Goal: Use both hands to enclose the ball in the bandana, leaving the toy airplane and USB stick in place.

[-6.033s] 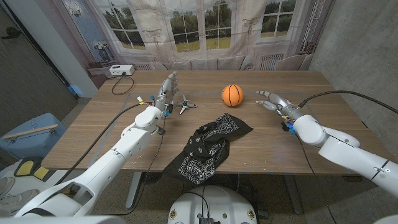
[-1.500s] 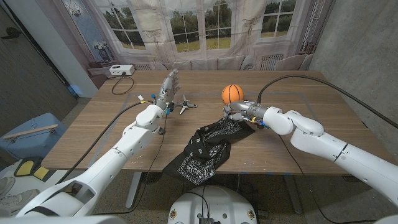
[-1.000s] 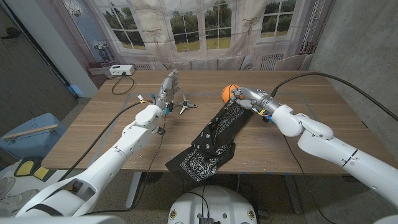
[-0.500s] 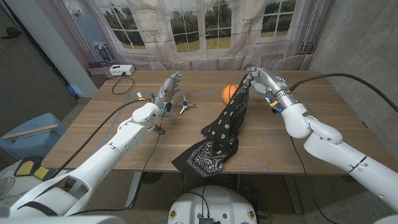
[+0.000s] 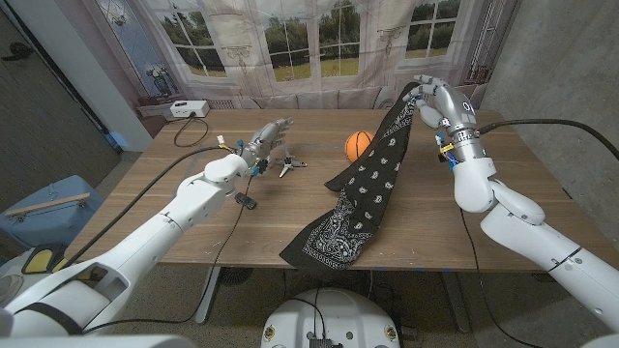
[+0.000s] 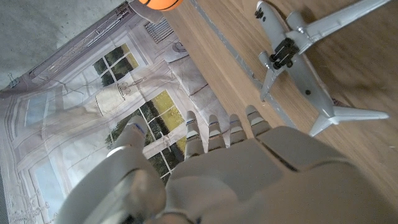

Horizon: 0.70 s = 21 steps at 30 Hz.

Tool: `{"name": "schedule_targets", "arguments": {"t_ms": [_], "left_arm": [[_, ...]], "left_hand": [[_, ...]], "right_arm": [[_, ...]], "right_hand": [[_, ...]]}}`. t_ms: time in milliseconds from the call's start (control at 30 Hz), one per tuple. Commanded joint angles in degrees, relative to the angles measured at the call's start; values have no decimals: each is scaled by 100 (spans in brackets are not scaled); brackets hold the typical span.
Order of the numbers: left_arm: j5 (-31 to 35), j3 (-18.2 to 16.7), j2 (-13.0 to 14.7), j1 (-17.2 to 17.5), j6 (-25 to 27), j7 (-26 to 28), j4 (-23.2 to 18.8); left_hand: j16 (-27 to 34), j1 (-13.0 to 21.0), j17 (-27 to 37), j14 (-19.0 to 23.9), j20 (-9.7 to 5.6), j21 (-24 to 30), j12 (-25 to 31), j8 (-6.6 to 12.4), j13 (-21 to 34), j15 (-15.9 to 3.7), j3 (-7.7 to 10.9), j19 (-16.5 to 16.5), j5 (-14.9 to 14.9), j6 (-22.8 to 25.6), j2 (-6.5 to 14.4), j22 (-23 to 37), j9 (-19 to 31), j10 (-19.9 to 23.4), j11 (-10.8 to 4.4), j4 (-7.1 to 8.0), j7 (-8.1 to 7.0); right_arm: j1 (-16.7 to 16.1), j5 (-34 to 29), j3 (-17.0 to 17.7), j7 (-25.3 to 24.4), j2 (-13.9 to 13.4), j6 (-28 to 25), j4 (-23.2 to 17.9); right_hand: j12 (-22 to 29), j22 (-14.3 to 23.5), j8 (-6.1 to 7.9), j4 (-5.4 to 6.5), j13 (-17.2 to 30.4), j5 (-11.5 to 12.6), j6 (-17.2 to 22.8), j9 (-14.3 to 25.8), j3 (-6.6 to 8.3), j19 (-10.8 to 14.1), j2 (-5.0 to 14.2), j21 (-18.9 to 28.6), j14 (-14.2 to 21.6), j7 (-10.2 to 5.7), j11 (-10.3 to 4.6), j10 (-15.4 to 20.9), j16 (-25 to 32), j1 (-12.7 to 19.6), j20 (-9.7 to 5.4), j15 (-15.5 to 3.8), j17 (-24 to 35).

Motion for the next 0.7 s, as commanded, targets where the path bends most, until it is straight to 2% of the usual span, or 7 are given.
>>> {"name": "schedule_targets", "arguments": {"t_ms": [33,333,467,533,567,700], "left_arm": [[517,362,249,-332,450,-171,-197],[745,612,166,-707,92,-819,261],[916,763,123,-918,-63,-1121,462],[982,824,73,-1020,-169,-1257,593],[1012,849,38,-1066,-243,-1314,670],[1140,939,-79,-1234,-394,-1461,892]], "left_hand": [[56,154,11,96,31,31,44,63,9,16,42,64,-22,194,24,17,21,135,19,-89,35],[17,256,13,66,35,16,-6,41,11,14,51,50,-19,239,-8,9,24,59,5,-156,42],[-30,310,20,-16,35,-18,-68,-48,17,18,-39,-12,-3,125,-231,4,29,-49,14,-218,-26],[-61,347,25,-98,35,-43,-128,-126,21,54,-97,-64,20,0,-359,3,33,-176,39,-230,-37],[-71,358,27,-131,35,-47,-146,-143,22,64,-125,-70,30,-17,-416,3,35,-214,-8,-232,-28],[-84,406,32,-204,36,-76,-188,-249,28,75,-201,-138,70,-229,-573,2,39,-309,39,-237,-46]], "right_arm": [[-4,457,421,-547,321,614,212],[197,314,430,-759,483,891,356],[257,281,435,-838,536,1087,416],[273,249,447,-850,536,1160,415],[280,241,456,-862,555,1176,404],[275,225,508,-846,544,1367,344]], "right_hand": [[16,28,59,-6,28,40,81,5,-7,67,-21,52,48,24,12,62,-29,-16,-4,-627,14],[5,34,86,-15,28,72,95,-12,-4,94,-49,72,97,24,-12,112,-44,-30,-1,-645,2],[-4,36,95,-10,28,83,94,-18,-4,104,-52,79,122,24,-30,120,-46,-44,-13,-667,1],[-1,37,99,-8,29,87,96,-21,-5,113,-54,84,130,24,-36,138,-47,-50,-15,-672,0],[-1,37,100,-9,29,88,95,-22,-4,118,-55,87,141,23,-33,145,-45,-52,-14,-675,0],[-6,40,112,-8,29,100,104,-28,-5,124,-64,93,157,26,-36,163,-52,-64,-14,-700,-3]]}}
